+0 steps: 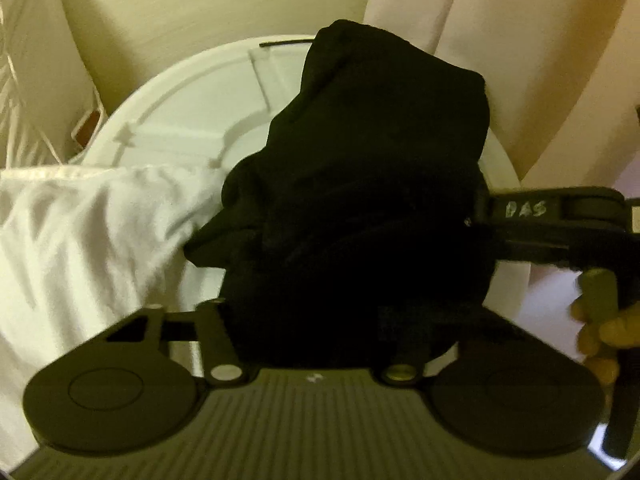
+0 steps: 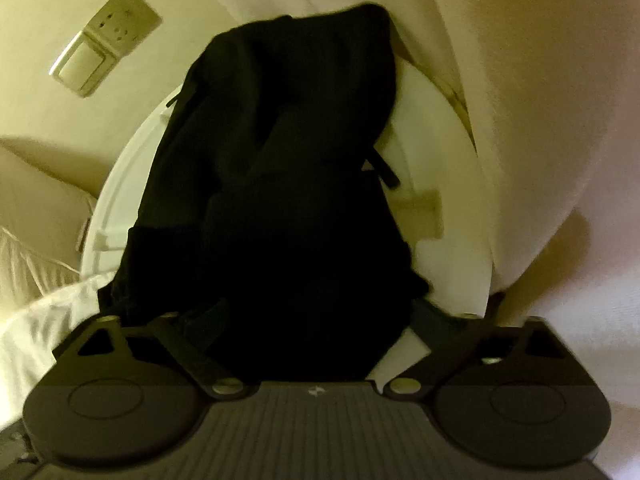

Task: Fold clothes
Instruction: 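Grasp the black garment with both grippers and lift it off the bin, then carry the black garment to the bed and lower it onto the sheet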

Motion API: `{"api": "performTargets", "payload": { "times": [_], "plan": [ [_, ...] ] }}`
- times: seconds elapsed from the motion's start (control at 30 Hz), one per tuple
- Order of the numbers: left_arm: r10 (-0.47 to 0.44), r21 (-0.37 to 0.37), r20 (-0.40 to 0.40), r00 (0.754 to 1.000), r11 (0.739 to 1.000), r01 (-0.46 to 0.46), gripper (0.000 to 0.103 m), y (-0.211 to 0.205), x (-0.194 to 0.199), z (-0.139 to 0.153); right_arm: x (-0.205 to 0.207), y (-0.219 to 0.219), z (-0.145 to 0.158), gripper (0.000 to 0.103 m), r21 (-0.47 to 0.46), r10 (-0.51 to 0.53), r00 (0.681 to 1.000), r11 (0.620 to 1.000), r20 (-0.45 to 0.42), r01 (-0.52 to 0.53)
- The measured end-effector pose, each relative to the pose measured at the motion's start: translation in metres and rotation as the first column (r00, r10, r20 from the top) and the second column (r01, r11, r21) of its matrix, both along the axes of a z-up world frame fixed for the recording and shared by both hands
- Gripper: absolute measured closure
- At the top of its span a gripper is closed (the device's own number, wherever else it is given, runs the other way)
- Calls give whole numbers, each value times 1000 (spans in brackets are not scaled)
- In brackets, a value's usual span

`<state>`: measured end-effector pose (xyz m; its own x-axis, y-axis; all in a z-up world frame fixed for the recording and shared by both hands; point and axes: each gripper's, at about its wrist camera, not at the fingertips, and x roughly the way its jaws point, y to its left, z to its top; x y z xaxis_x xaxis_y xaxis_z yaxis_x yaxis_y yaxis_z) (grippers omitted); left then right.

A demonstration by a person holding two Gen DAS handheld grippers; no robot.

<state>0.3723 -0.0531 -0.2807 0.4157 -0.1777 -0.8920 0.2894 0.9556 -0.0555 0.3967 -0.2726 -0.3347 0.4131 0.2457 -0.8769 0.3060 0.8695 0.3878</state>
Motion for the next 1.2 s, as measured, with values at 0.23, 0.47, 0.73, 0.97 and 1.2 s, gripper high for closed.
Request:
{"api": "performTargets", "payload": {
  "times": [0.23,0.47,0.73,0.97,1.2],
  "plan": [
    [-17,-56,24,1000,998,18,79,11,-8,38,-10,-20,34,96,22,-46,997,999,66,44],
    [17,-170,180,984,985,14,81,27,3,131,-14,-23,136,97,64,-84,929,996,360,65],
    [117,-237,361,925,971,-30,81,65,2,240,-5,3,263,97,125,-52,763,991,645,-38],
    [252,-315,553,794,946,-80,82,129,-72,361,-28,66,394,97,148,10,488,947,873,-284],
    [410,-339,701,584,911,-233,81,207,-246,454,-117,160,502,97,157,-24,217,769,976,-620]
  ]
}}
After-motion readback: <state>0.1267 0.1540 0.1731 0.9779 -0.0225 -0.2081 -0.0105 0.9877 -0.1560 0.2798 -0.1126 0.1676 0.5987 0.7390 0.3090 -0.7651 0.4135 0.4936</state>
